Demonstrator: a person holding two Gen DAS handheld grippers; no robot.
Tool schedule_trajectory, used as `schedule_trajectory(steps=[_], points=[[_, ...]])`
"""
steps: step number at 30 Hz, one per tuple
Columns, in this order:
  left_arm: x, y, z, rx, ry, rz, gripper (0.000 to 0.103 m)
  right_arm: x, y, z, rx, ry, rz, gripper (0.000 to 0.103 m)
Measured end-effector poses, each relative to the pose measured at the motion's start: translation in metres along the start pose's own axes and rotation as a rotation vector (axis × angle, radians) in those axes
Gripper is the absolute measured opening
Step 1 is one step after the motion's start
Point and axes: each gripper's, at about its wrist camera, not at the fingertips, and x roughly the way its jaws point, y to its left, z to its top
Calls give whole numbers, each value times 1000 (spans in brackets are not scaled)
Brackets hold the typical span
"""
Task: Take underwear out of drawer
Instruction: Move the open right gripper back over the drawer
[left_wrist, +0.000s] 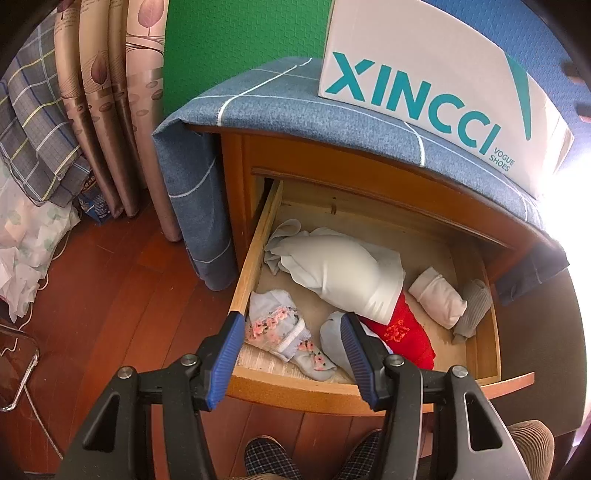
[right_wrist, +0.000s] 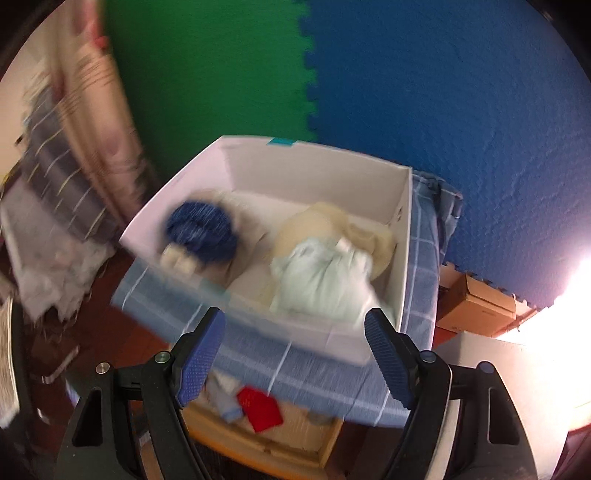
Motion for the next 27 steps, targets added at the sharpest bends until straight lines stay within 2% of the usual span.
schedule_trajectory(steps=[7, 11, 14, 18, 27], points=[[0, 2, 0, -14, 0, -3, 55, 5, 17, -73, -121, 85, 34, 74], [0, 5, 0, -37, 1, -9, 56, 33, 20, -114, -183, 174, 46, 71], [0, 8, 0, -49, 2, -12, 56, 64, 26, -141, -269, 257, 24, 68], [1, 9, 0, -59, 7, -20, 56, 98, 27, -163, -360, 332, 1, 68], [7, 19, 2, -114, 28, -53, 56, 168, 19, -173, -537, 430, -77, 69]])
